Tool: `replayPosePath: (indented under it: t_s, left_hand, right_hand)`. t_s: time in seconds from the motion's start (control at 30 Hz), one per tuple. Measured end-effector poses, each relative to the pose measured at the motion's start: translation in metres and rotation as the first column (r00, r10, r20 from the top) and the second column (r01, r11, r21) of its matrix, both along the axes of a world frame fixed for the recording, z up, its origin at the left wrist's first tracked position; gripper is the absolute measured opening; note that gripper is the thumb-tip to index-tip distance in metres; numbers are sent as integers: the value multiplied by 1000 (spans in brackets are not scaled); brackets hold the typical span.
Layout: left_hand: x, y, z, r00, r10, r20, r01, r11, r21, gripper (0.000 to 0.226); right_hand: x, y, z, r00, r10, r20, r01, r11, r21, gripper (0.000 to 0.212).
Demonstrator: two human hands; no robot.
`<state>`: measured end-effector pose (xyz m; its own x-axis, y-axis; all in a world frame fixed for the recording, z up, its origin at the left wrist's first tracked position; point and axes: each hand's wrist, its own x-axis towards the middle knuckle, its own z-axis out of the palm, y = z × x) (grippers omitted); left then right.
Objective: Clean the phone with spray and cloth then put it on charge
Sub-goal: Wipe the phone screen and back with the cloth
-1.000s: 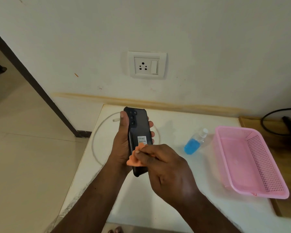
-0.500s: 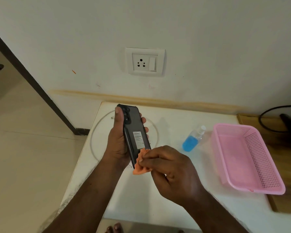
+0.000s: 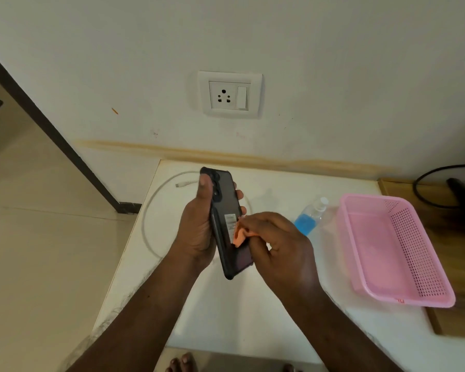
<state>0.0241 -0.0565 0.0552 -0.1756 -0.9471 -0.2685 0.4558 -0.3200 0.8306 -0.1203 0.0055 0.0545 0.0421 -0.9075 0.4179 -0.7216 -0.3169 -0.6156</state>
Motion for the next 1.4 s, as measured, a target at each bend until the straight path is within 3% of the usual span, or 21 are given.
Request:
replayPosePath:
  t_s: [0.3, 0.4, 0.47, 0.53, 0.7, 0.77, 0.87, 0.97, 1.07, 1.17, 1.3, 1.4]
  left_hand:
    - [-18, 15, -3, 950, -96, 298, 116, 992, -51, 116]
    - [-17, 13, -2, 965, -64, 253, 74, 997, -31, 113]
    - [-11, 8, -1, 986, -19, 167, 18, 1000, 10, 99]
    - [-5, 4, 1, 995, 9, 99, -14, 999, 45, 86]
    - [4, 0, 5, 1000, 29, -4, -29, 998, 49, 81]
    - [7, -2, 6, 999, 29, -20, -28, 998, 53, 81]
    - [8, -4, 6, 999, 25, -21, -23, 997, 74, 82]
    - [7, -3, 7, 1000, 15, 23, -17, 997, 76, 80]
    - [6, -2, 6, 999, 0, 53, -4, 998, 70, 84]
    - [3, -3, 2, 994, -15, 113, 7, 997, 75, 90]
    - [0, -1, -2, 979, -17, 204, -4, 995, 101, 95]
    - [-2, -1, -3, 973, -14, 229, -9, 995, 100, 95]
  right_hand:
    - [-10, -16, 12, 990, -143, -19, 143, 990, 11, 14]
    - [-13, -13, 14, 998, -65, 18, 63, 994, 95, 14]
    - [-16, -8, 14, 999, 19, 38, -26, 981, 192, 15]
    - [-19, -4, 13, 995, 91, 33, -97, 938, 333, 16]
    - [-43, -6, 25, 954, 269, 135, -298, 789, 537, 15]
    - [-64, -7, 33, 936, 244, 253, -351, 689, 634, 21]
    - [-98, -5, 40, 948, 158, 274, -315, 557, 768, 15]
    - [-124, -5, 38, 990, 65, 122, -138, 506, 851, 10]
    - [-127, -12, 26, 994, 73, -82, 39, 466, 884, 2]
    - [-116, -15, 7, 941, 206, -267, 156, 436, 887, 23]
    - [-104, -17, -24, 789, 349, -506, 276, 534, 799, 22]
    - [-103, -24, -38, 860, 152, -486, 333, 555, 762, 17]
